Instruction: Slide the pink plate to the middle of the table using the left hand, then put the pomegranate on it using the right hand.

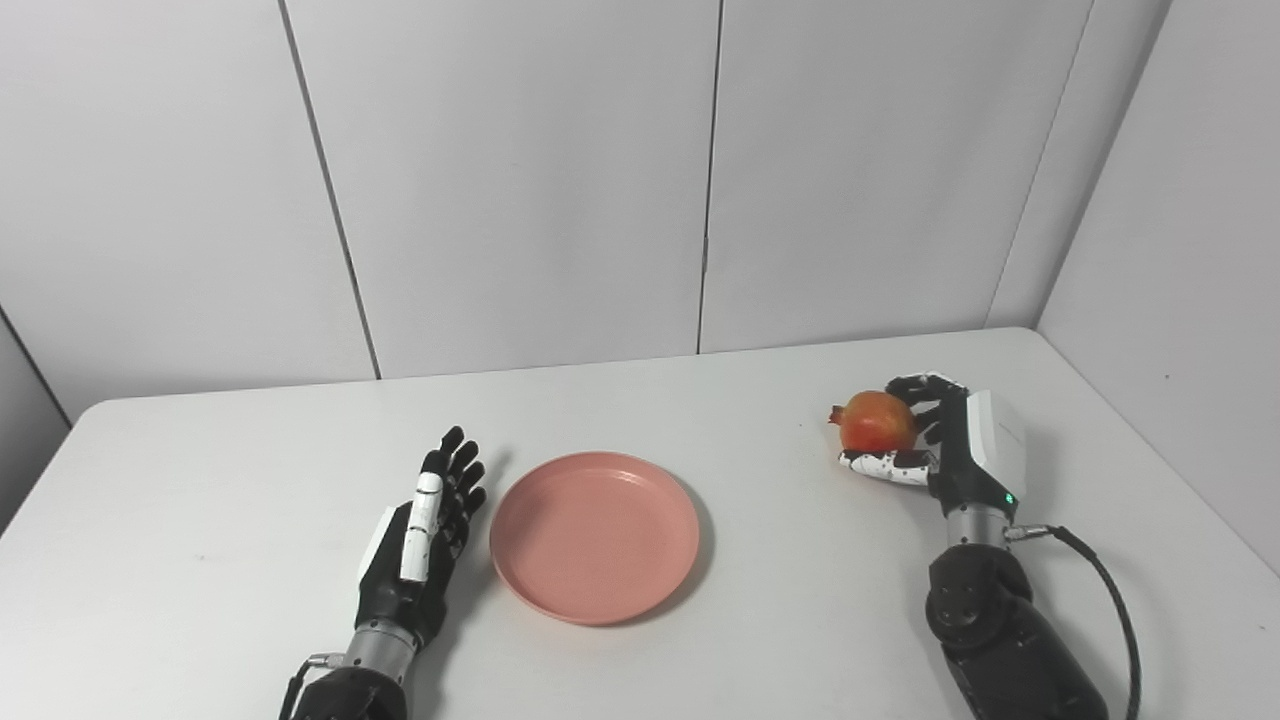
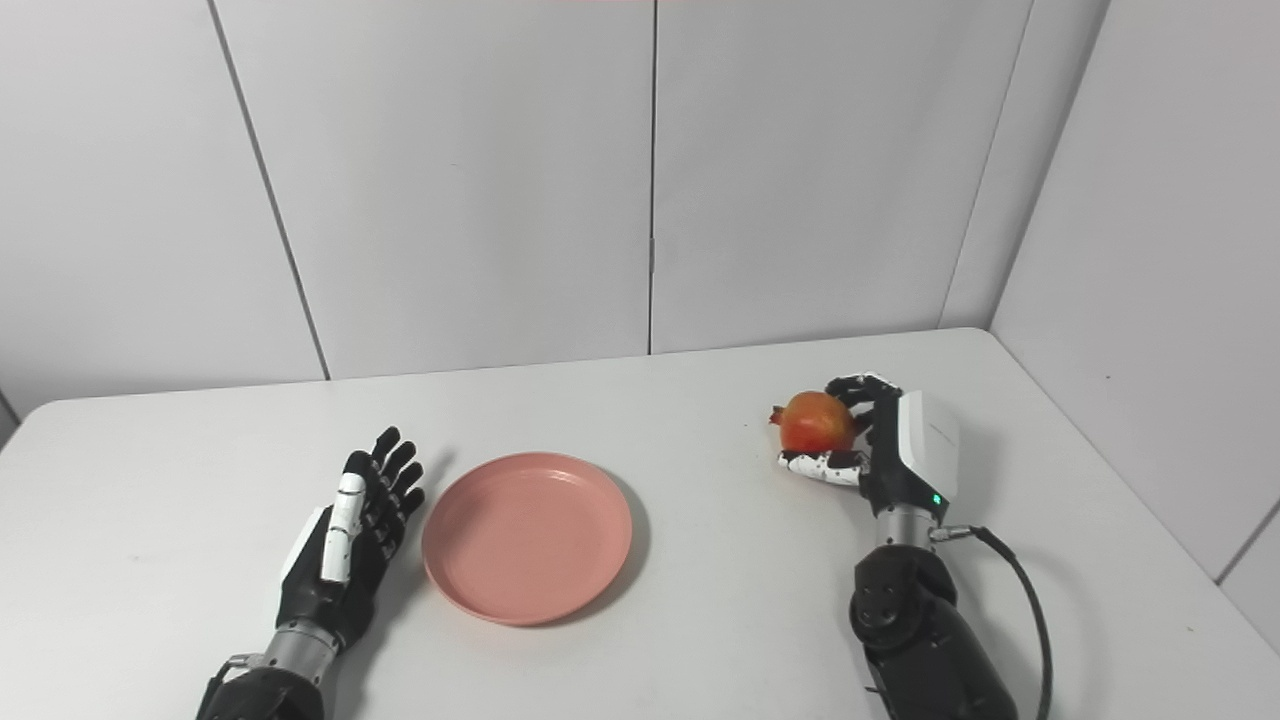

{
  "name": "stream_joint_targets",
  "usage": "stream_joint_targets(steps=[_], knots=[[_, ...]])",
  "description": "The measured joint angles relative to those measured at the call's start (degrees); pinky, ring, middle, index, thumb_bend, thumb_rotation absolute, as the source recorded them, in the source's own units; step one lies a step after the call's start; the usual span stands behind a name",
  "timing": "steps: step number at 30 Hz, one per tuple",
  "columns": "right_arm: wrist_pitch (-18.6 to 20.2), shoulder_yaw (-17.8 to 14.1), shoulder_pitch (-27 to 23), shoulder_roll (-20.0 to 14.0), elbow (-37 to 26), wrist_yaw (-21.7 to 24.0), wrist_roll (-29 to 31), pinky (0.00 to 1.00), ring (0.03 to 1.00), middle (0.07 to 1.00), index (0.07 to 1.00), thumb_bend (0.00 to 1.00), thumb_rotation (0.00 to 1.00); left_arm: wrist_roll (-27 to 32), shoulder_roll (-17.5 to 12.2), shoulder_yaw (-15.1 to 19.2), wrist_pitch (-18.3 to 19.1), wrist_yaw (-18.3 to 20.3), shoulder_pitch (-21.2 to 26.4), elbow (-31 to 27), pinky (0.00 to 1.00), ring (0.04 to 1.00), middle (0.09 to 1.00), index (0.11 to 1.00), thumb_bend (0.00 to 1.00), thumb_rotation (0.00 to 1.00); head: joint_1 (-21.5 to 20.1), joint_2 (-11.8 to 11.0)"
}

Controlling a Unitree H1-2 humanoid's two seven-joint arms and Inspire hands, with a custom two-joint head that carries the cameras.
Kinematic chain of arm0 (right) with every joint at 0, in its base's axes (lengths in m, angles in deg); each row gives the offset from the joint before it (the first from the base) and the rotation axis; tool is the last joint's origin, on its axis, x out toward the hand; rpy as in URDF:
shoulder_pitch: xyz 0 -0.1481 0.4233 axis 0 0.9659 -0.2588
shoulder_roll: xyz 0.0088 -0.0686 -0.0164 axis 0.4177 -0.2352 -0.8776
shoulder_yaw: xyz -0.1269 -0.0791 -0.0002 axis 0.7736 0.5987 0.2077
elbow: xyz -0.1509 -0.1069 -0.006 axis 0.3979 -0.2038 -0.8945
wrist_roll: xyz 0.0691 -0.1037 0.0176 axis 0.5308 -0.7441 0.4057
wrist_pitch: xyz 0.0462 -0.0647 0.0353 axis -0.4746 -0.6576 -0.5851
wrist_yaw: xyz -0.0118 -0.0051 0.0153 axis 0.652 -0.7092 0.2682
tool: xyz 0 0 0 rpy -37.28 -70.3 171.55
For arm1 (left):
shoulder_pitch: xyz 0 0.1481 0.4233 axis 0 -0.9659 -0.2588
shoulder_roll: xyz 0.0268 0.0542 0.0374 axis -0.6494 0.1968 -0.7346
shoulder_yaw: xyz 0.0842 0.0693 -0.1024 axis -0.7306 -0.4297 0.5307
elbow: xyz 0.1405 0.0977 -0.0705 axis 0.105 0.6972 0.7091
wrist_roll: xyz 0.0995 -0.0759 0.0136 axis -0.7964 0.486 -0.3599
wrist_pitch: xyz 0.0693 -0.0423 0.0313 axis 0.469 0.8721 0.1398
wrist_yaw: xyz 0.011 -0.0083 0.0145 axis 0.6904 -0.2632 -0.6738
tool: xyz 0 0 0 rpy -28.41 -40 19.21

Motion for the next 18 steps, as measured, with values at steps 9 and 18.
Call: stream_joint_targets(steps=[9, 18], knots=[[-2.97, -0.02, 0.25, -0.27, -2.62, -0.37, 0.18, 0.4, 0.415, 0.482, 0.536, 0.52, 0.0, -0.7, 1.22, -0.28, -0.01, -0.87, 0.0, -0.03, 1.0, 1.0, 1.0, 1.0, 0.56, 1.0, 2.73, 0.09], [-3.58, -0.49, 1.98, 0.59, -14.68, 5.22, 4.22, 0.39, 0.413, 0.484, 0.534, 0.52, 0.0, -1.65, 1.84, -0.77, -0.02, -1.66, -0.01, -0.08, 1.0, 1.0, 1.0, 1.0, 0.56, 1.0, 5.71, 0.35]])
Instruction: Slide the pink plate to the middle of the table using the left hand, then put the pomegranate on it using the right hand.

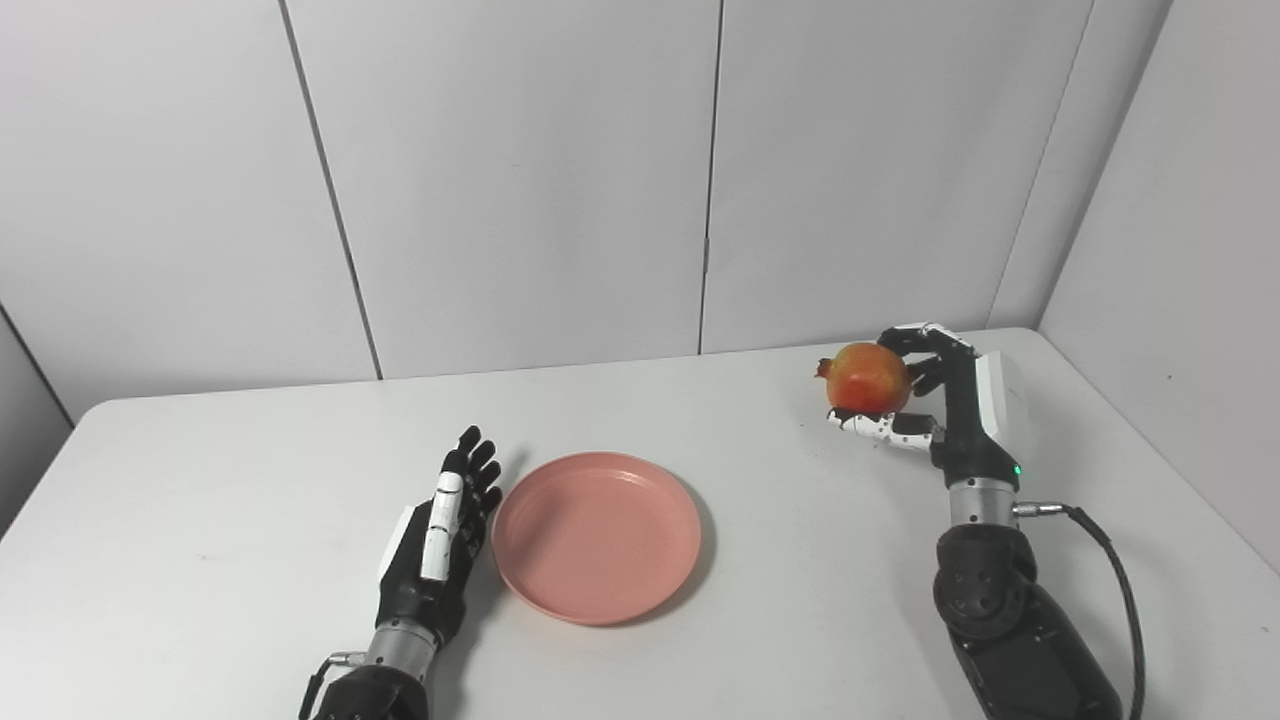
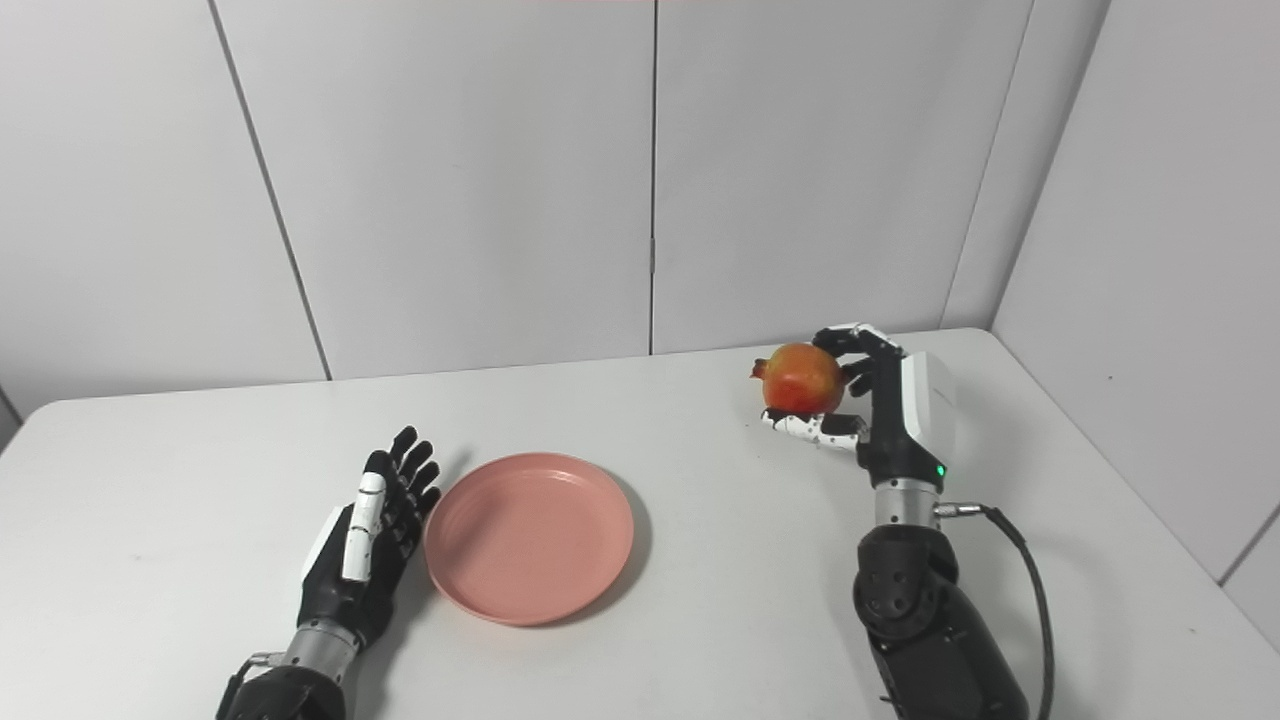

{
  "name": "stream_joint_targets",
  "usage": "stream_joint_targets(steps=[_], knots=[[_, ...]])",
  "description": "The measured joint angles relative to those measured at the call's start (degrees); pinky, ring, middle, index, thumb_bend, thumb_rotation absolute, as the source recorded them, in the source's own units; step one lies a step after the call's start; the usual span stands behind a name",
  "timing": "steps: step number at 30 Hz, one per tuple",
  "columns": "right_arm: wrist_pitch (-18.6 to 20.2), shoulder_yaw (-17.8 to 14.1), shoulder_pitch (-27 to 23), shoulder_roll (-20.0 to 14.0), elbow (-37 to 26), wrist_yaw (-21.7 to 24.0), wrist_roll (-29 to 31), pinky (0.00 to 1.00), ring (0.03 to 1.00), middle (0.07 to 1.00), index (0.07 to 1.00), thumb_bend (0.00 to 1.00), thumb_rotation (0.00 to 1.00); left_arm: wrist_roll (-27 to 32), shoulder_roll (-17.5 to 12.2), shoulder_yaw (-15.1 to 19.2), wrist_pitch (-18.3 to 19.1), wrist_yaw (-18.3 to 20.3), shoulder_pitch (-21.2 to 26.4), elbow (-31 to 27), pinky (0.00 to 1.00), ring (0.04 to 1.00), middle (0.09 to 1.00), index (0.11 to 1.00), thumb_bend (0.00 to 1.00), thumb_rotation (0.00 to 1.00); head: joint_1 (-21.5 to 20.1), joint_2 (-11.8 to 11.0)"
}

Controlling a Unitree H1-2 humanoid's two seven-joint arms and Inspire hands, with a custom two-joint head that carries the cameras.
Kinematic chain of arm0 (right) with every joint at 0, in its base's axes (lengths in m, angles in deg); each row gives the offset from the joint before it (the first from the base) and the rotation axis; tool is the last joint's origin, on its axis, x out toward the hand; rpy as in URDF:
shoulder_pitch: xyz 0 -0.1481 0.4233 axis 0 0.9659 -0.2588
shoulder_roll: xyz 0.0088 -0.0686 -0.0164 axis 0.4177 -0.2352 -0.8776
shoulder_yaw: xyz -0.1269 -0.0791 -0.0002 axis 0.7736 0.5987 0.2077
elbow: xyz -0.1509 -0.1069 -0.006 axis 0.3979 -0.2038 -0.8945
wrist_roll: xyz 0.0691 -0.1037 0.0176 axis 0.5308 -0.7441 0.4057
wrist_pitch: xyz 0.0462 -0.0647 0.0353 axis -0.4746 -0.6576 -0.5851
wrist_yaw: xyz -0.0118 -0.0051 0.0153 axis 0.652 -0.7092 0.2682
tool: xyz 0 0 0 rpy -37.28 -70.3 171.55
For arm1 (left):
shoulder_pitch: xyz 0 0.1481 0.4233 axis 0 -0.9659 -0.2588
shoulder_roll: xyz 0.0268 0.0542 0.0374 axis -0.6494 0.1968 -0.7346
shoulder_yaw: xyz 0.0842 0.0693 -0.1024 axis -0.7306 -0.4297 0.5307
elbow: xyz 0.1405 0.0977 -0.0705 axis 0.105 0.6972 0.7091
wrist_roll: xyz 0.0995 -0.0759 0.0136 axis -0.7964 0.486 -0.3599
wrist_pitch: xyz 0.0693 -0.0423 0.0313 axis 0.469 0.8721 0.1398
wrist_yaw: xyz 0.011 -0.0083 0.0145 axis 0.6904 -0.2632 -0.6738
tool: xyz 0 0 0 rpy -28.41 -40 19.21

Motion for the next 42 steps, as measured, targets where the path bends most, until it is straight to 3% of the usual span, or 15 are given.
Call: stream_joint_targets(steps=[9, 17, 20, 26, 30, 37, 42], knots=[[0.38, 0.82, 2.08, 2.49, -10.2, 6.47, 0.59, 0.37, 0.406, 0.482, 0.537, 0.51, 0.0, -1.54, 1.44, -0.23, -0.13, -1.94, 0.0, 0.0, 1.0, 1.0, 1.0, 1.0, 0.55, 1.0, 2.02, 0.18], [1.59, 1.37, 3.93, 4.64, -14.55, 12.2, 1.05, 0.3, 0.371, 0.486, 0.546, 0.51, 0.0, -2.86, 1.85, -0.38, -0.37, -3.17, 0.0, 0.01, 1.0, 1.0, 1.0, 1.0, 0.55, 1.0, 3.08, 0.35], [1.63, 2.01, 4.6, 5.25, -16.02, 13.99, 1.27, 0.38, 0.415, 0.491, 0.522, 0.52, 0.0, -3.37, 1.91, -0.43, -0.7, -3.57, 0.0, 0.08, 1.0, 1.0, 1.0, 1.0, 0.54, 1.0, 3.52, 0.53], [1.62, 3.64, 5.37, 6.28, -16.69, 17.09, 2.04, 0.36, 0.396, 0.478, 0.545, 0.51, 0.0, -3.44, 1.92, -0.4, -0.86, -3.77, 0.0, 0.14, 0.99, 1.0, 1.0, 1.0, 0.57, 1.0, 3.79, 0.7], [1.63, 5.36, 5.48, 6.85, -16.69, 17.75, 1.25, 0.4, 0.415, 0.483, 0.532, 0.52, 0.0, -3.49, 2.03, -0.42, -0.86, -4.21, 0.0, 0.14, 0.99, 1.0, 1.0, 1.0, 0.56, 1.0, 3.79, 0.79], [1.56, 8.78, 6.67, 8.14, -17.03, 19.38, -0.45, 0.36, 0.4, 0.48, 0.542, 0.51, 0.0, -4.06, 2.49, -0.61, -0.85, -4.92, 0.0, 0.12, 0.98, 1.0, 1.0, 1.0, 0.55, 1.0, 4.31, 0.7], [1.53, 9.95, 6.94, 8.39, -16.26, 20.14, -0.46, 0.39, 0.413, 0.48, 0.532, 0.52, 0.0, -4.79, 2.5, -0.75, -0.85, -5.11, -0.01, 0.08, 0.98, 1.0, 1.0, 1.0, 0.54, 1.0, 4.49, 0.79]])
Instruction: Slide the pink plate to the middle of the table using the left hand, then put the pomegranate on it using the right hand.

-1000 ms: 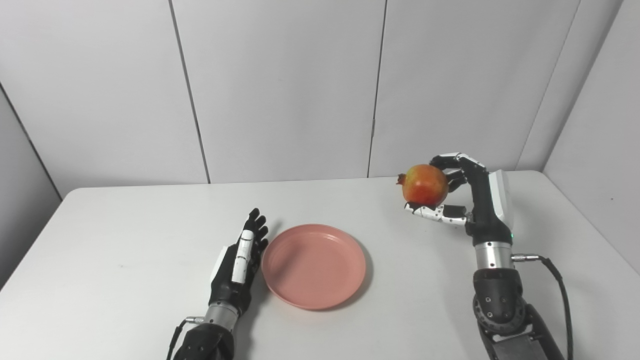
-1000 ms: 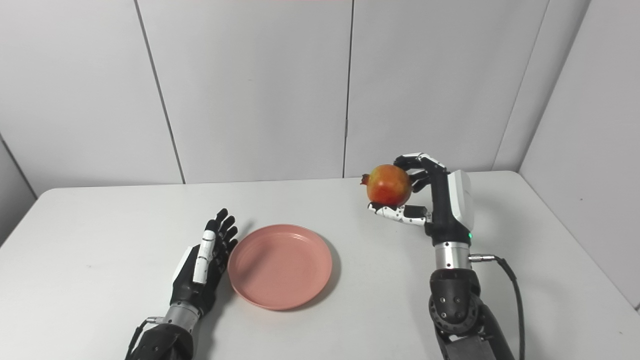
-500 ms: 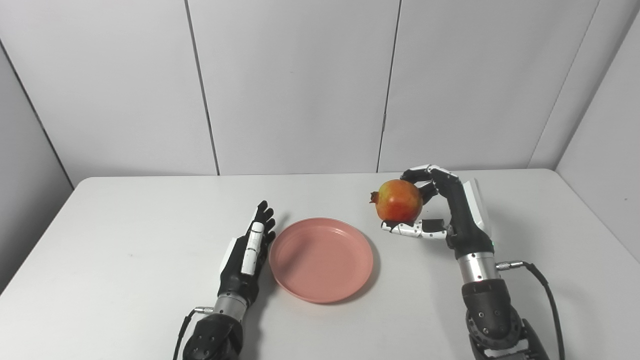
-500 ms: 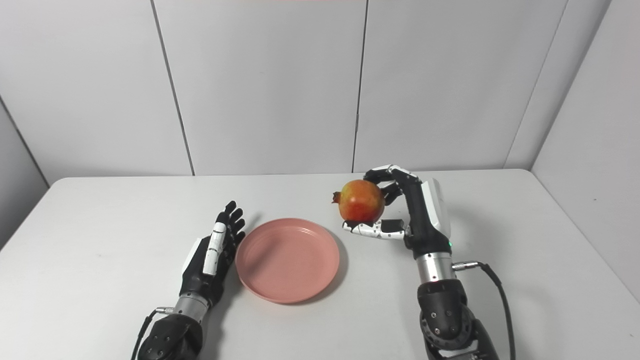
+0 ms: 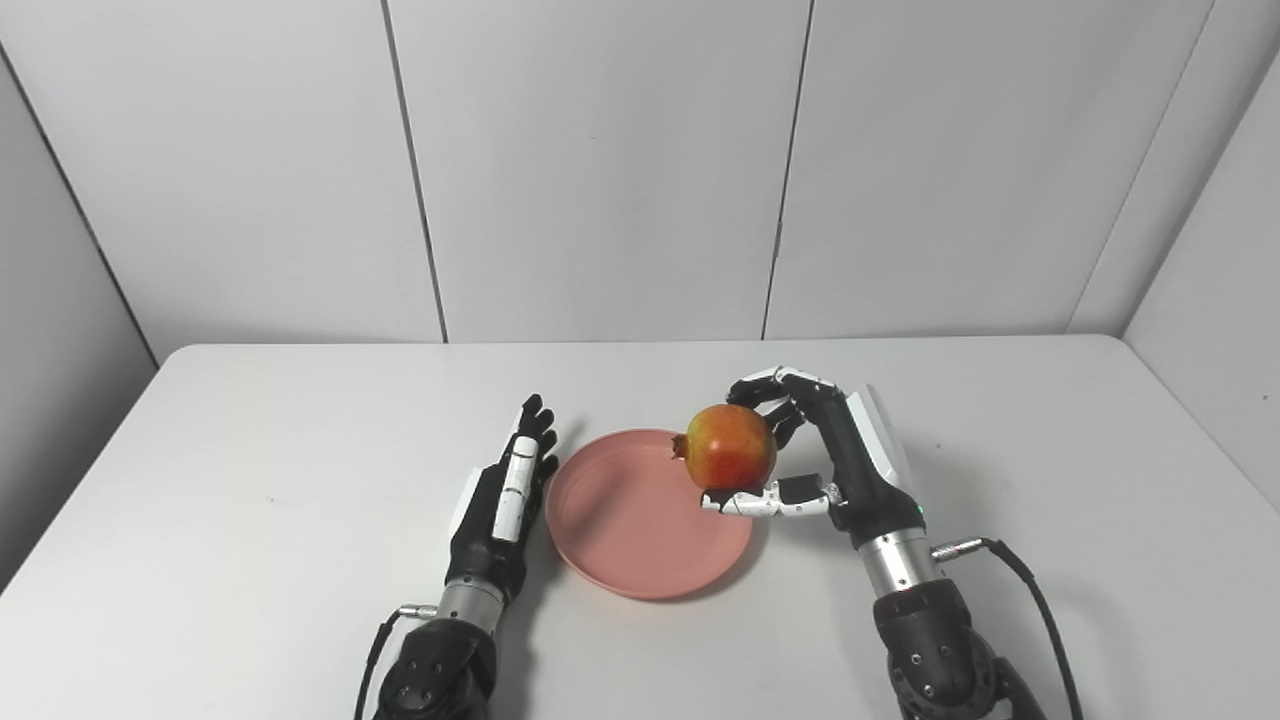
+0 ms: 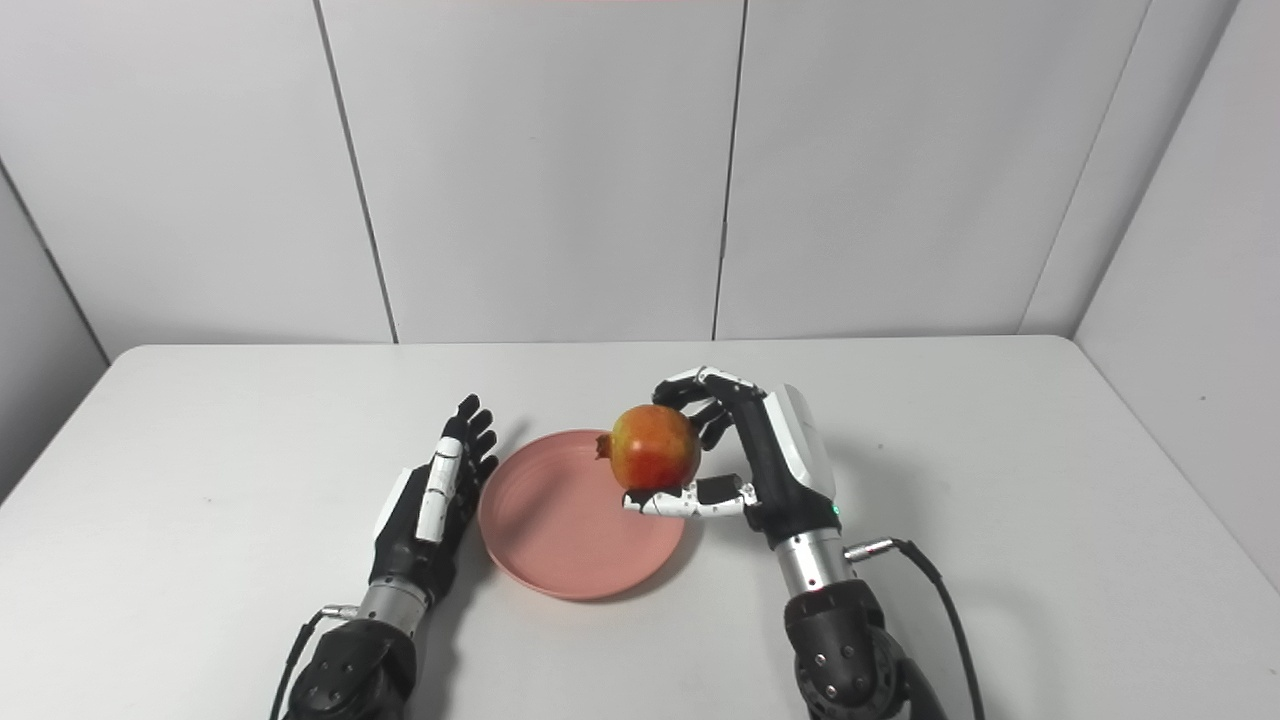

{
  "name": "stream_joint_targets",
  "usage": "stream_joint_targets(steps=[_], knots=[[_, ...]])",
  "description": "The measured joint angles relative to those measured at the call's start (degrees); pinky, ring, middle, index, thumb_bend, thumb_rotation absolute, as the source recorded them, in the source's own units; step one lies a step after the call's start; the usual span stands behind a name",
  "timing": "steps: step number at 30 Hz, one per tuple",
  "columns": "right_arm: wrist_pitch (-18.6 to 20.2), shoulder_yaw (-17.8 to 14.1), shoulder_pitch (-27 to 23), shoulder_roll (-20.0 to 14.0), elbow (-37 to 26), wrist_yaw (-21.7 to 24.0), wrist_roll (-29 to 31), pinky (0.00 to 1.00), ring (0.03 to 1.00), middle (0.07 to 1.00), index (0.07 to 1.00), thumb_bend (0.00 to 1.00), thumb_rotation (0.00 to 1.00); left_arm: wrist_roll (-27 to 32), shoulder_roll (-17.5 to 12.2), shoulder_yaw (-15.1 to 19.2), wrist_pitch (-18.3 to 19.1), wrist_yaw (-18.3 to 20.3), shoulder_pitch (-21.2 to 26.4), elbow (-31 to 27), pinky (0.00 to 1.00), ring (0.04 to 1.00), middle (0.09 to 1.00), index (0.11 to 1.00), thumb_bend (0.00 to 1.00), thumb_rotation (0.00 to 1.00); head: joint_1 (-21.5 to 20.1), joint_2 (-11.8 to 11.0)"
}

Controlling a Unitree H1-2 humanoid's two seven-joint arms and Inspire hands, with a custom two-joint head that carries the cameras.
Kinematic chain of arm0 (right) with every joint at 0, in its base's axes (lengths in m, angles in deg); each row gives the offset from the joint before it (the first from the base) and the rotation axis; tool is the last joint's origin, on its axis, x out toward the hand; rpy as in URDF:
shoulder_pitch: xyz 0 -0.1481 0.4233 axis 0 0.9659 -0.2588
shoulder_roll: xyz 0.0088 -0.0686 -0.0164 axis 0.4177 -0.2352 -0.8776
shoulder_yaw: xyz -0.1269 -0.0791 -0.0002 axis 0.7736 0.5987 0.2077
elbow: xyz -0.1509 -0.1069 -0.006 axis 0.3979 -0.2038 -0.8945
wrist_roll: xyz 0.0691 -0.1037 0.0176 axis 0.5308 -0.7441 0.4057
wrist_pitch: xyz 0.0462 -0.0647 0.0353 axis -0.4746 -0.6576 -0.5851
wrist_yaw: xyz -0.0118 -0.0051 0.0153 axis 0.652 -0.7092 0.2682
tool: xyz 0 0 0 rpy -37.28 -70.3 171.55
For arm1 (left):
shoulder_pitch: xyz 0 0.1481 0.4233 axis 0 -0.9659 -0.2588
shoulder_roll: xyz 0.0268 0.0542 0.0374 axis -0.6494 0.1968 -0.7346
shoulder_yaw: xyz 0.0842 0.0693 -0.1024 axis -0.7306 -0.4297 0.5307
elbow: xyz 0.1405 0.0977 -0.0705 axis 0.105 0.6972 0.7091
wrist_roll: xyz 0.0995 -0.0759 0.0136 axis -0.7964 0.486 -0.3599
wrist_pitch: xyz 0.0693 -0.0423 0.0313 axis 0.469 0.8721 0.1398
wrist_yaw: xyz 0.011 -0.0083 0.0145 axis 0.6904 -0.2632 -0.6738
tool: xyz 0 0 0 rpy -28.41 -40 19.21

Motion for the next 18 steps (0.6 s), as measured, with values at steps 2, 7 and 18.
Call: stream_joint_targets(steps=[2, 7, 18], knots=[[-0.27, 0.63, -0.01, 0.3, 0.99, -0.02, -0.12, 0.4, 0.419, 0.479, 0.53, 0.52, 0.0, -0.25, 0.01, -0.01, 0.0, -0.07, -0.02, -0.02, 0.98, 1.0, 1.0, 1.0, 0.53, 1.0, 0.09, 0.0], [-1.25, 2.82, -0.01, 1.39, 3.28, -0.07, -2.21, 0.43, 0.44, 0.477, 0.518, 0.52, 0.0, -0.33, 0.15, -0.08, 0.05, -0.28, -0.06, -0.14, 0.98, 1.0, 1.0, 1.0, 0.53, 1.0, 0.26, 0.09], [-4.29, 6.22, -2.52, 1.47, 10.51, -0.99, -8.71, 0.39, 0.412, 0.468, 0.535, 0.52, 0.0, -0.47, 0.51, -0.2, 0.16, -1.05, -0.13, -0.25, 0.96, 0.998, 1.0, 0.998, 0.52, 1.0, 0.53, 0.09]])
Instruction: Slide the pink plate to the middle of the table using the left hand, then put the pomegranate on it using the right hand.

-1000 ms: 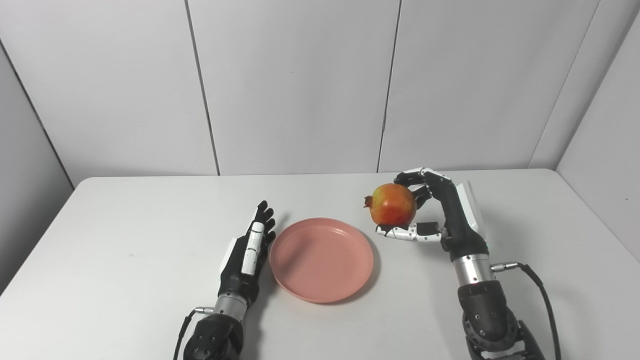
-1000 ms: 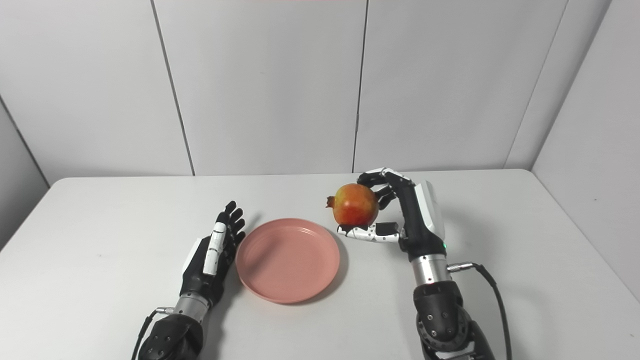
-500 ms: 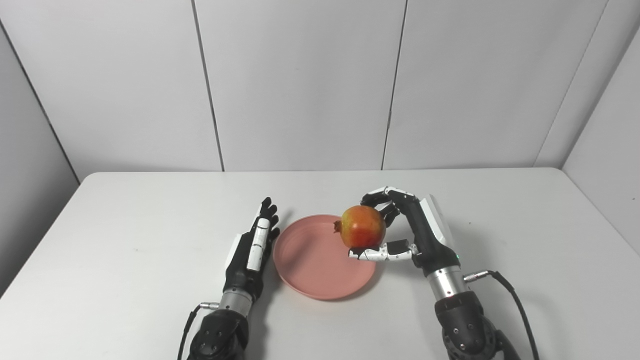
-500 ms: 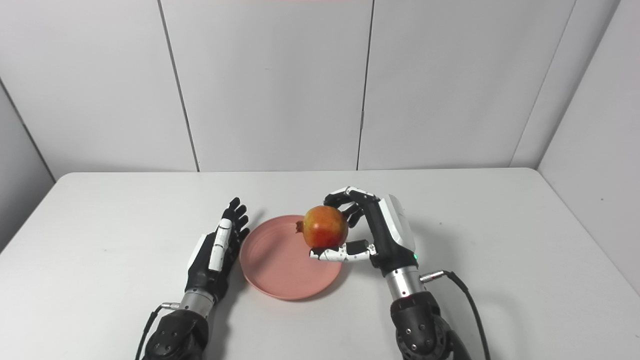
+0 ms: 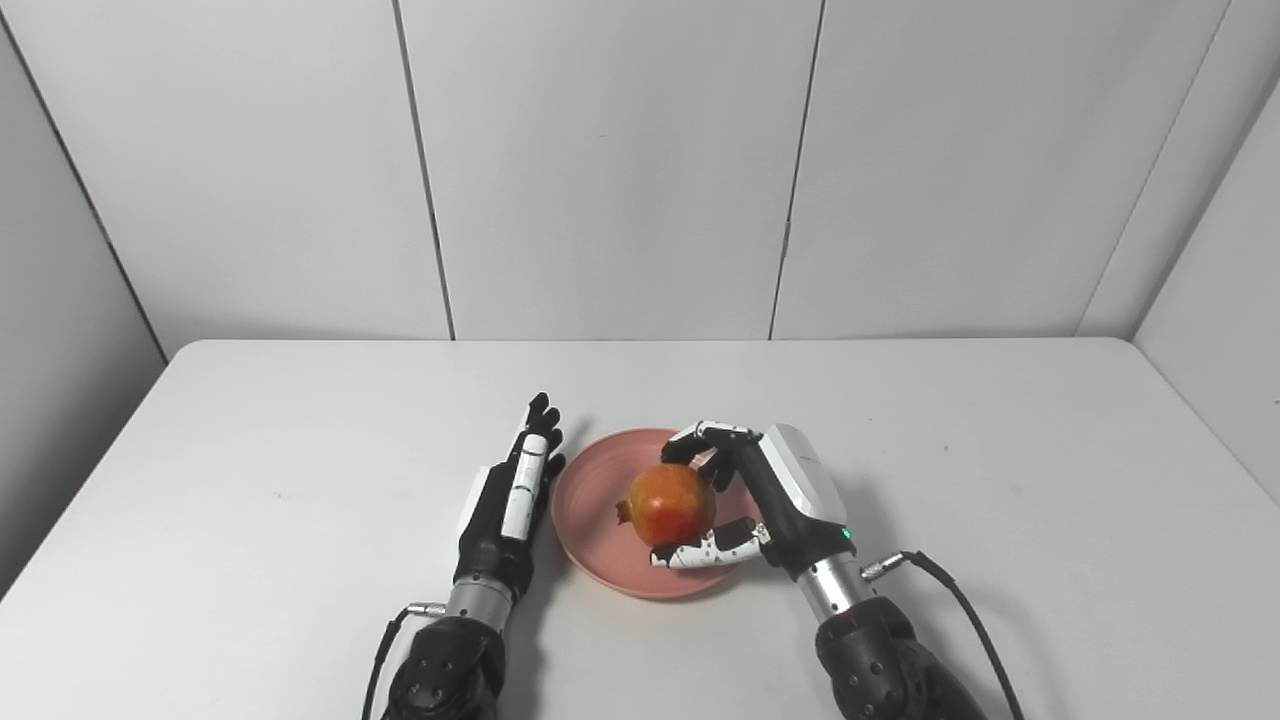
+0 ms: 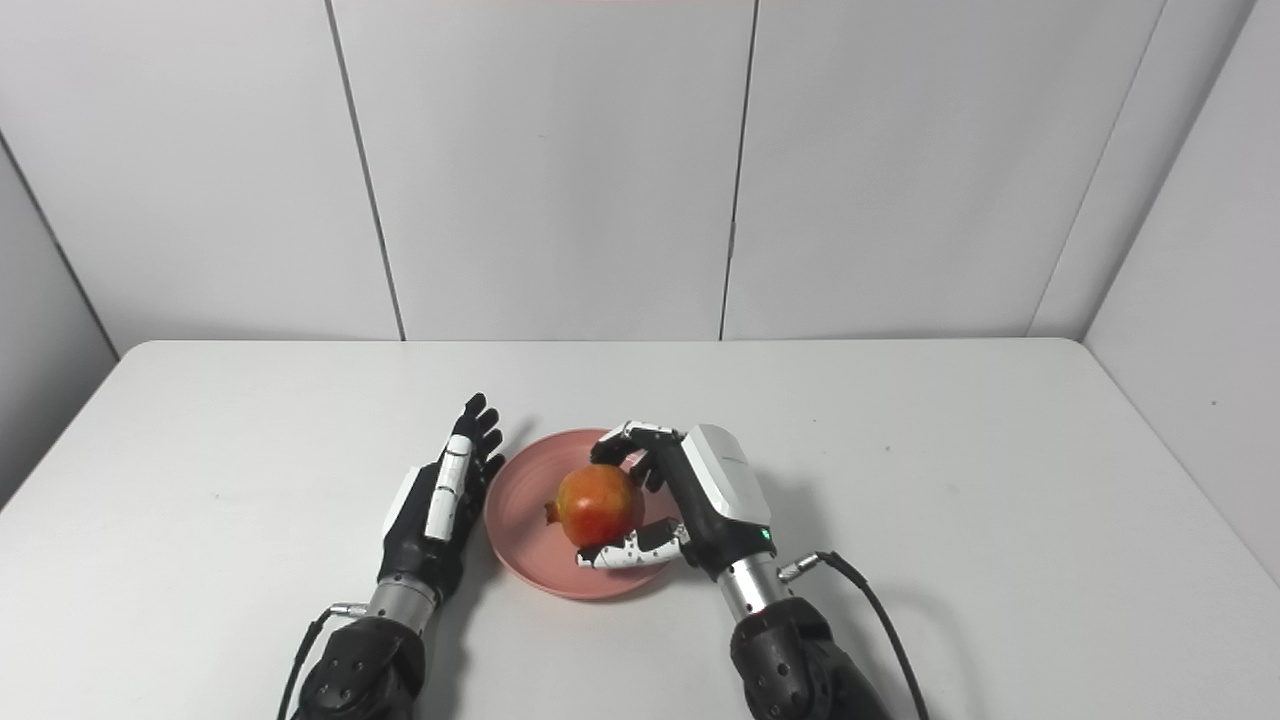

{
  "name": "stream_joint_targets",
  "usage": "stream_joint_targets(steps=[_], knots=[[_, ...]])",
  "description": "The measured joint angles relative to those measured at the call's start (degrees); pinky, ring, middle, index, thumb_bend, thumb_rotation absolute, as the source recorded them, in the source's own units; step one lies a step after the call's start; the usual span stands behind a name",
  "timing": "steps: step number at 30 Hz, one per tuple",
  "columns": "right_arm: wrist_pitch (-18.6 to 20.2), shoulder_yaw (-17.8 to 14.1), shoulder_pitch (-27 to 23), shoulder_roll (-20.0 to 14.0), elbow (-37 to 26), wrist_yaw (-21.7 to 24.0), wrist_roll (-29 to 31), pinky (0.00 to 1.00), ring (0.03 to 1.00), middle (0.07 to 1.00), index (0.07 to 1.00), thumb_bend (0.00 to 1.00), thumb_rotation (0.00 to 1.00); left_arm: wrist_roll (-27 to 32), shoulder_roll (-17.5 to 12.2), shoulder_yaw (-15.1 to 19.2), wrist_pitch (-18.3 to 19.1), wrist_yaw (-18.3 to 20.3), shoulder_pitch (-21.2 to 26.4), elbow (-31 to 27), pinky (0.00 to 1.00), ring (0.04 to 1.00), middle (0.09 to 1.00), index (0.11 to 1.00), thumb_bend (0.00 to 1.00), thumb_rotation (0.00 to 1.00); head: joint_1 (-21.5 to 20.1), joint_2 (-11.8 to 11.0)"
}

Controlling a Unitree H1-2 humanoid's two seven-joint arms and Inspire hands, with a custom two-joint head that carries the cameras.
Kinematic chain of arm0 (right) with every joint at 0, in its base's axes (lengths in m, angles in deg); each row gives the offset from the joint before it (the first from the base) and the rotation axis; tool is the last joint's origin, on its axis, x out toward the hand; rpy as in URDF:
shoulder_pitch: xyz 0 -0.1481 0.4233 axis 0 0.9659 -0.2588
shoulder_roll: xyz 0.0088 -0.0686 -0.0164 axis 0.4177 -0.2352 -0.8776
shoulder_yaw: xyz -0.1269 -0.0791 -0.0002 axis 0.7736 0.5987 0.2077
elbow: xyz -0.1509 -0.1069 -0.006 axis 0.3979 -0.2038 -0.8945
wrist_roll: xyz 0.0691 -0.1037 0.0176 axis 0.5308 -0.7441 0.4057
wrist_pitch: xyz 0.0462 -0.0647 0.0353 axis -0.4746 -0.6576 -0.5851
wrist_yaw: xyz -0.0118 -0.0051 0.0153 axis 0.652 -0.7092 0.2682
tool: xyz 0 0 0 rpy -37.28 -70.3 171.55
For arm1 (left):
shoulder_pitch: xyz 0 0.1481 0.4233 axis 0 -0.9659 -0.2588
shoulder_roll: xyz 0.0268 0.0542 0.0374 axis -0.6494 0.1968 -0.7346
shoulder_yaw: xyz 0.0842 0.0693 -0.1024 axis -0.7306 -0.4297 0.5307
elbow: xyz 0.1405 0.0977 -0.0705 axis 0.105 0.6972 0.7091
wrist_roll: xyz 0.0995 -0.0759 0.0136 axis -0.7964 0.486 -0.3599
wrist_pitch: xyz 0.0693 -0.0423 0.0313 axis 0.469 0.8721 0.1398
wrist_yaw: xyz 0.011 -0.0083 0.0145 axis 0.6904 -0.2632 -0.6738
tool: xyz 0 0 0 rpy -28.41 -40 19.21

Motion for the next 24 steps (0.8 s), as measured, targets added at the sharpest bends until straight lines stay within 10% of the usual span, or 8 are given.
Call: stream_joint_targets(steps=[24], knots=[[-2.74, 2.59, -3.88, 0.04, 6.61, -4.95, -8.34, 0.56, 0.546, 0.532, 0.472, 0.52, 0.0, -0.03, -0.02, -0.26, 0.01, -0.01, -0.1, -0.17, 0.97, 1.0, 1.0, 1.0, 0.52, 1.0, -0.17, 0.26]])
